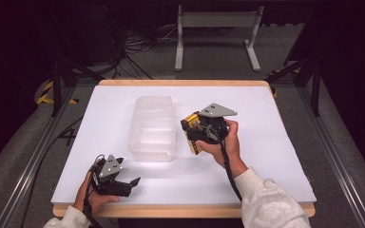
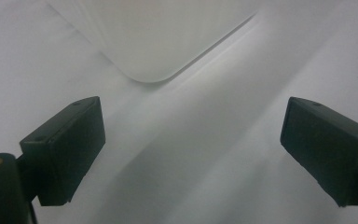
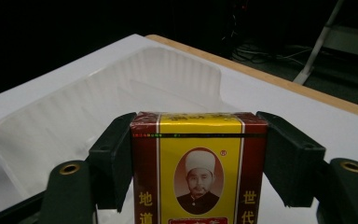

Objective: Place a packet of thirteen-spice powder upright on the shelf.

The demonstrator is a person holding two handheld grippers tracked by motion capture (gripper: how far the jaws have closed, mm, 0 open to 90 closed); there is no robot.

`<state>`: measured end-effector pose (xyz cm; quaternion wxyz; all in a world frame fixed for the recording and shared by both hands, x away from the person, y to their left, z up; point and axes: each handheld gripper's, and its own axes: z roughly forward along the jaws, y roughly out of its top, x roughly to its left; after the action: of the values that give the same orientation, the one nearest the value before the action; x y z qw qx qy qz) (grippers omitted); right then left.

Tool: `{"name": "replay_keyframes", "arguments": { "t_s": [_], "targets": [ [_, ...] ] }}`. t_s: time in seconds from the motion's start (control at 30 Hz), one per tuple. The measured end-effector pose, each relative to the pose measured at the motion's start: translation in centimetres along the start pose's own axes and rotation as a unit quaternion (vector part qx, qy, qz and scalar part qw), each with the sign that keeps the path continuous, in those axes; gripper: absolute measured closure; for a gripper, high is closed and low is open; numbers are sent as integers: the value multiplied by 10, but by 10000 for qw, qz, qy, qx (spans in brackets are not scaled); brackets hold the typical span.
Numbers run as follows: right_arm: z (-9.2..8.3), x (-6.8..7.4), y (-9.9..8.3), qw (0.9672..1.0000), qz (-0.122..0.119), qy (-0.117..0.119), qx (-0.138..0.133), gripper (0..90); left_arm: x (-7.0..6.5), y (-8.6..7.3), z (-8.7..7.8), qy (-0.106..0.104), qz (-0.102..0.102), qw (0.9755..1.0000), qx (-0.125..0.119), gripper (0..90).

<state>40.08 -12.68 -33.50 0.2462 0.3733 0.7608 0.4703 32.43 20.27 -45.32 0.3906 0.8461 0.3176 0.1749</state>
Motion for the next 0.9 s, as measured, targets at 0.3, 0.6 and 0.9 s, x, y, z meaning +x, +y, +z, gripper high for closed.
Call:
{"name": "replay_keyframes", "arguments": {
  "t_s": [0.3,0.6,0.9],
  "targets": [
    [24,24,27,9996,11,86,-251,327,0,0,-1,-16,10,10000,-25,71],
    [55,42,48,9990,72,84,-443,326,1,-1,-1,-59,19,10000,-38,71],
    [87,46,56,9990,231,68,-377,326,3,-3,-2,-96,-25,9999,-77,72]
  ]
}}
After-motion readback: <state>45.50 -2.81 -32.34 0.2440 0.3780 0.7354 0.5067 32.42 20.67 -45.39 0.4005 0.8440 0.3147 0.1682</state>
